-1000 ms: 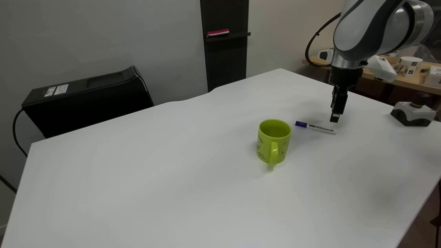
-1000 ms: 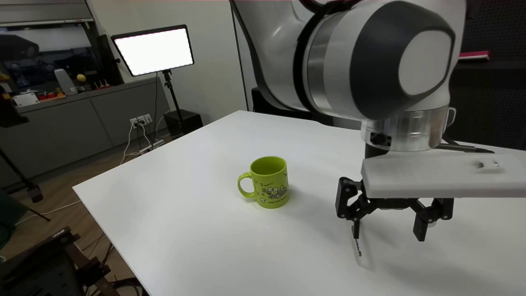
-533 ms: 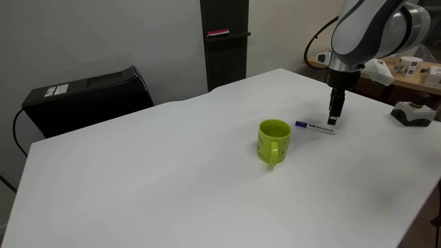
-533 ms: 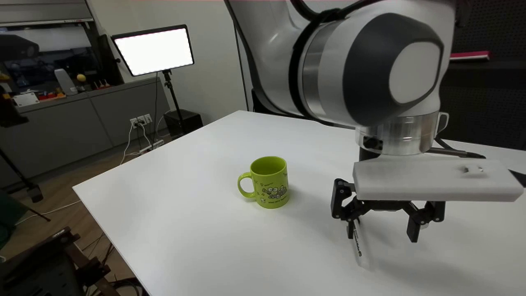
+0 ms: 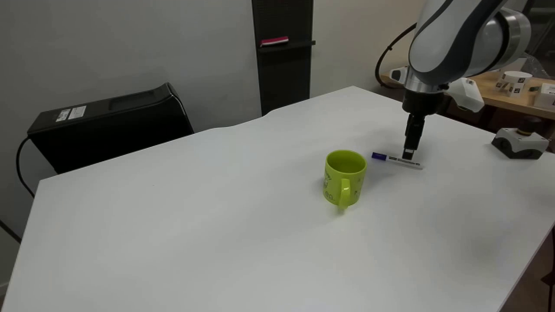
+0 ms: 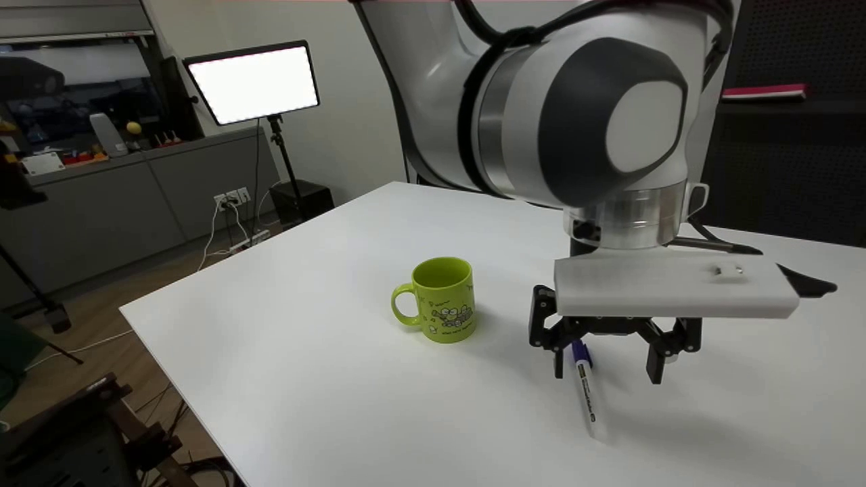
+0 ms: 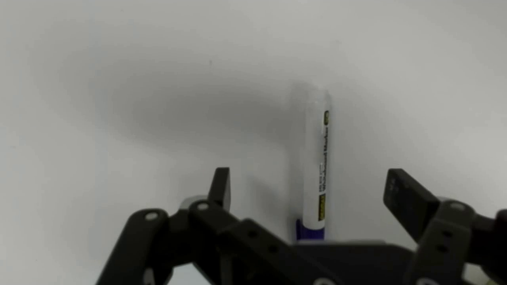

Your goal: Put the marker inside the mug.

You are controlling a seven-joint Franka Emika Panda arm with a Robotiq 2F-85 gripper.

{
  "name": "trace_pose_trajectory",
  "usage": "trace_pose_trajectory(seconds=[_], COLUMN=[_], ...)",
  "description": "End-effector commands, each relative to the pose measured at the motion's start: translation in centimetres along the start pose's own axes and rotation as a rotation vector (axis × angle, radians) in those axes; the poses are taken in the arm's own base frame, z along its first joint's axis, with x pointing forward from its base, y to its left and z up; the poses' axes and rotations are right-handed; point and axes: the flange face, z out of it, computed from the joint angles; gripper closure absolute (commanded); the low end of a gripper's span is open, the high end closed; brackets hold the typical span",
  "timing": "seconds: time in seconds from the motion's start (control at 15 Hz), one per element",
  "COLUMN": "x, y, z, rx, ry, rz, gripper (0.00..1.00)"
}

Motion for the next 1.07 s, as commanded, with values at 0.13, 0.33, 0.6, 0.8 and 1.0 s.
trace_pose_trajectory(seconds=[0.13, 0.33, 0.6, 0.8, 1.0], x=[-0.2, -0.7, -0.8, -0.7, -0.7], y=[0.2, 0.4, 0.3, 0.2, 0.2], z=[0.4, 0.8, 0.7, 0.7, 0.7], rx=[-0.017, -0.016, -0.001, 0.000, 0.000], ry=[0.015, 0.005, -0.002, -0.001, -0.001], rz=[0.039, 0.052, 0.033, 0.031, 0.031], gripper=[0.00, 0.00, 0.00, 0.00, 0.00])
